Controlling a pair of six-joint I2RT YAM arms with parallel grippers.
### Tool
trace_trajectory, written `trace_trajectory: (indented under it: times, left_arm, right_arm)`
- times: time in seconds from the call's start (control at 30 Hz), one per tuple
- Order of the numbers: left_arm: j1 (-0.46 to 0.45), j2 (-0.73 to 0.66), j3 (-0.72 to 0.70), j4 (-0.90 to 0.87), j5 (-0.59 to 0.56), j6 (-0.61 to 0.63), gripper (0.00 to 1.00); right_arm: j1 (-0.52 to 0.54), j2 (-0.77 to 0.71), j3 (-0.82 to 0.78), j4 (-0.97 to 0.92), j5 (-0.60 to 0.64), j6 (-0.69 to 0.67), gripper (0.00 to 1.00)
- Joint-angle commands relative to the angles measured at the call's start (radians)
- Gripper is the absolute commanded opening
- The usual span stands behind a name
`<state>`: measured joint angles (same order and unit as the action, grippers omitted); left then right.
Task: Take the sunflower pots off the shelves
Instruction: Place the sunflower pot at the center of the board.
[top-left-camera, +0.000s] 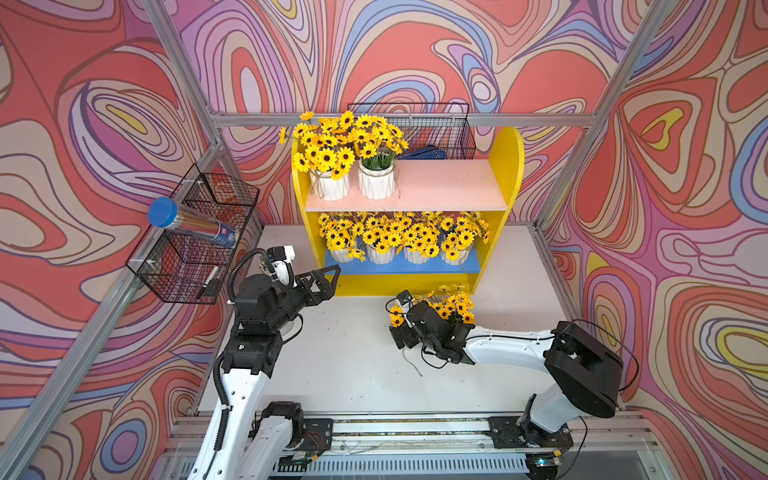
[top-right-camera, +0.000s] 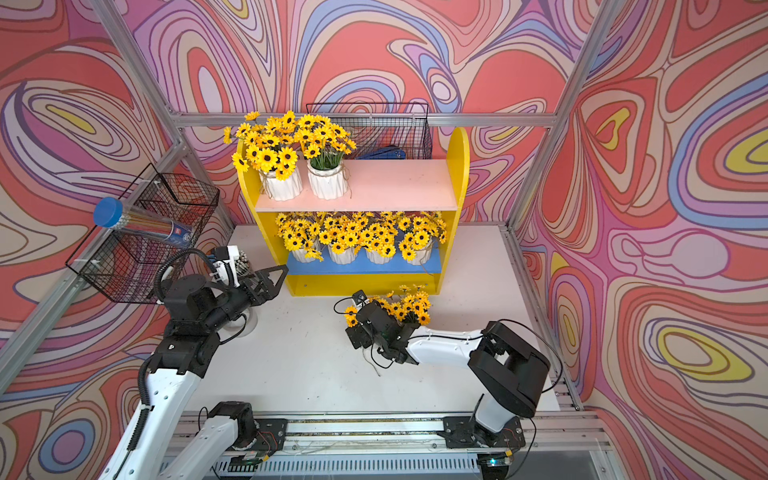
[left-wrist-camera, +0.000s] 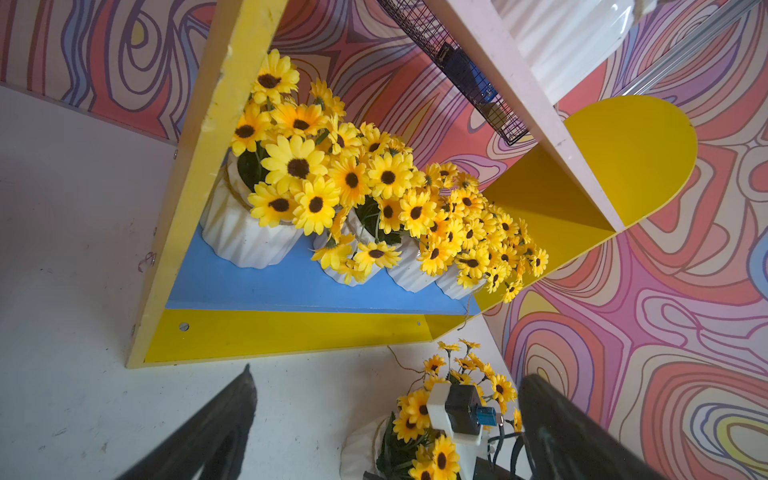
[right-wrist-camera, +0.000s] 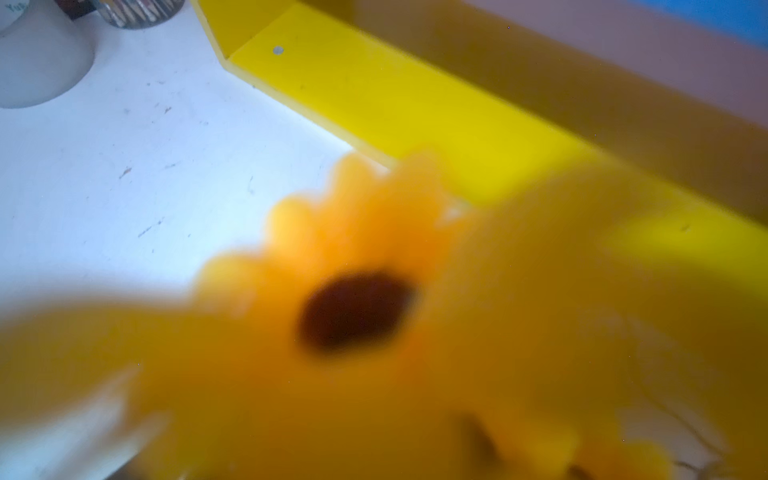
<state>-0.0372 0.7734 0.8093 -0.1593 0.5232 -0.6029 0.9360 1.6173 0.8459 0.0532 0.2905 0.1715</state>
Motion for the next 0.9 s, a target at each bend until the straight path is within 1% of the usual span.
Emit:
trace_trajectory:
  times: [0.0, 0.17, 0.27, 0.37, 0.43, 0.53, 0.7, 0.87]
  left_arm:
    - [0.005, -0.006, -0.004, 0.026, 0.0, 0.002, 1.0]
    - [0.004, -0.011, -0.004, 0.027, 0.005, 0.003, 1.0]
    - [0.005, -0.017, -0.004, 0.029, 0.003, 0.005, 1.0]
    - [0.005, -0.016, -0.004, 0.033, 0.006, 0.002, 1.0]
    - [0.004, -0.016, -0.002, 0.033, 0.007, 0.003, 1.0]
    - [0.005, -0.024, -0.004, 0.033, 0.004, 0.002, 1.0]
    - [0.004, -0.036, -0.006, 0.031, -0.001, 0.007, 1.0]
    - [0.005, -0.036, -0.002, 0.035, 0.002, 0.007, 1.0]
  right_arm:
    - [0.004, 0.039, 0.035, -0.052, 0.073, -0.063, 0.98]
    - [0.005, -0.014, 0.067, -0.094, 0.078, -0.075, 0.98]
    - [0.005, -0.078, 0.098, -0.148, 0.074, -0.08, 0.98]
    - [0.005, -0.173, 0.124, -0.16, 0.041, -0.089, 0.98]
    - [0.005, -0.208, 0.161, -0.179, 0.028, -0.102, 0.98]
    - [0.006, -0.223, 0.216, -0.217, 0.012, -0.118, 0.98]
    - [0.005, -0.249, 0.263, -0.22, 0.01, -0.145, 0.98]
    - [0.006, -0.258, 0.356, -0.239, -0.001, -0.172, 0.98]
